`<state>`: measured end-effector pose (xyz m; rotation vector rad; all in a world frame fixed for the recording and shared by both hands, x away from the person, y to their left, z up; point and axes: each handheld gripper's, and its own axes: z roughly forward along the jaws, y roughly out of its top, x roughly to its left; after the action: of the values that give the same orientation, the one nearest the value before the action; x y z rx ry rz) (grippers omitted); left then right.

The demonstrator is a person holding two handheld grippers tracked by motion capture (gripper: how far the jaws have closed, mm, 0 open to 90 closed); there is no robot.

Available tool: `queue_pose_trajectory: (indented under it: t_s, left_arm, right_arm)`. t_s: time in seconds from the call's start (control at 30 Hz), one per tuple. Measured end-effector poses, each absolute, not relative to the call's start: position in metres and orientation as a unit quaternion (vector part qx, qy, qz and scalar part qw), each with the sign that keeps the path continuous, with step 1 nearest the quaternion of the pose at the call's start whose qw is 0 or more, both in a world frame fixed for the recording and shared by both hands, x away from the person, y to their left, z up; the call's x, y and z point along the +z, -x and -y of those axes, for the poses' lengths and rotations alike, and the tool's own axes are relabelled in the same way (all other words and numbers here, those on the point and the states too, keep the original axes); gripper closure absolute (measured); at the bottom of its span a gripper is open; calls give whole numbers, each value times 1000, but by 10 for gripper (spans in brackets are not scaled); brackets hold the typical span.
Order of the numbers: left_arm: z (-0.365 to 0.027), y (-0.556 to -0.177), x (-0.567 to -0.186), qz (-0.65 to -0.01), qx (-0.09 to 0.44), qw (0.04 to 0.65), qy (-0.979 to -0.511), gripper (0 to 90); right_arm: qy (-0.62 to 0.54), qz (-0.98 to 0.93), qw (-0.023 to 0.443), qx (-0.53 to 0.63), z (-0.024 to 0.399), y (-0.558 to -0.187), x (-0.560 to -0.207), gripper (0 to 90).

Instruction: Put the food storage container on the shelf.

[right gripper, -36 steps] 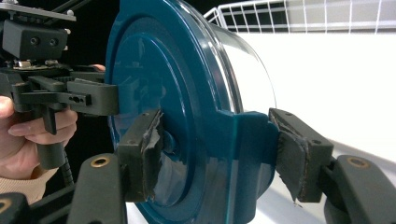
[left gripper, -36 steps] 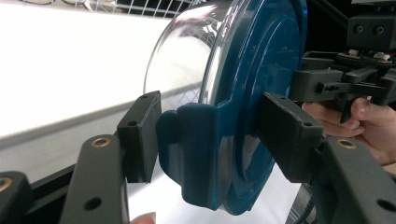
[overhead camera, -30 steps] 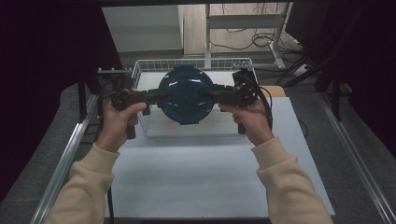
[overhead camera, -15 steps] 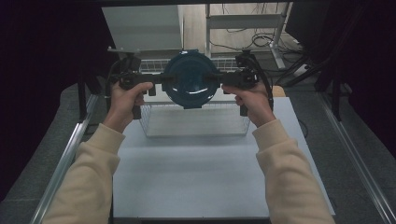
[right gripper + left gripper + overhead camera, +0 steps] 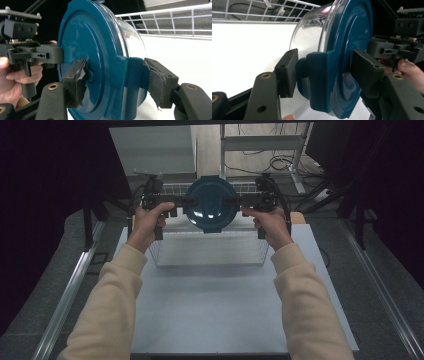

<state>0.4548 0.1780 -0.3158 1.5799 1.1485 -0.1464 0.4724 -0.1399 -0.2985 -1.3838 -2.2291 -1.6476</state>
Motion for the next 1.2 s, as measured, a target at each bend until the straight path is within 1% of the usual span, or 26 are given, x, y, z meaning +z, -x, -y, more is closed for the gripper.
queue_pose_trajectory:
  t_s: [0.1,0.13,0.17,0.27,0.4,0.5,0.7,0.73,0.77,0.8,0.83,0.87,0.93,0.97,1.0,1.03,1.13,1.2]
  left_arm:
    - [-178,-460,-318,-497,-70,560,-659,403]
    - [-178,-463,-320,-501,-75,561,-655,400]
    - [-178,-466,-322,-505,-83,560,-651,400]
    - [-179,-475,-329,-514,-113,559,-640,395]
    - [-180,-487,-338,-526,-135,564,-622,390]
    - [-180,-491,-343,-531,-145,567,-613,385]
    - [-181,-492,-345,-525,-140,576,-611,385]
    - [-179,-490,-343,-527,-117,575,-615,373]
    - [-179,-490,-343,-527,-117,575,-615,352]
    - [-178,-488,-341,-532,-98,572,-617,352]
    - [-178,-483,-337,-535,-69,570,-620,307]
    - [-179,-480,-334,-533,-59,572,-621,285]
    - [-180,-476,-331,-531,-49,574,-622,267]
    - [-181,-472,-328,-526,-37,575,-625,255]
    - [-183,-466,-326,-521,-25,576,-629,242]
    - [-184,-460,-324,-517,-15,579,-630,242]
    - [-189,-442,-323,-507,-3,586,-632,239]
    - [-192,-422,-325,-494,17,581,-647,238]
  right_arm:
    - [459,707,32,-537,141,-478,-302,367]
    - [475,694,42,-540,142,-484,-306,364]
    - [475,694,42,-540,142,-484,-306,364]
    - [507,667,67,-542,144,-495,-314,358]
    - [533,642,86,-544,145,-505,-323,358]
    - [546,631,86,-545,144,-508,-327,358]
    - [545,630,82,-548,144,-506,-328,351]
    - [544,630,73,-549,144,-503,-328,318]
    - [544,630,73,-549,144,-503,-328,318]
    - [542,635,61,-547,142,-501,-327,275]
    - [541,645,32,-539,140,-495,-324,216]
    - [539,645,25,-541,140,-491,-322,202]
    - [535,644,21,-546,140,-488,-320,195]
    - [529,646,11,-549,142,-484,-318,192]
    - [519,652,-13,-552,144,-474,-312,176]
    - [519,652,-13,-552,144,-474,-312,176]
    - [490,664,-50,-562,152,-459,-310,176]
    - [462,676,-59,-571,161,-442,-314,180]
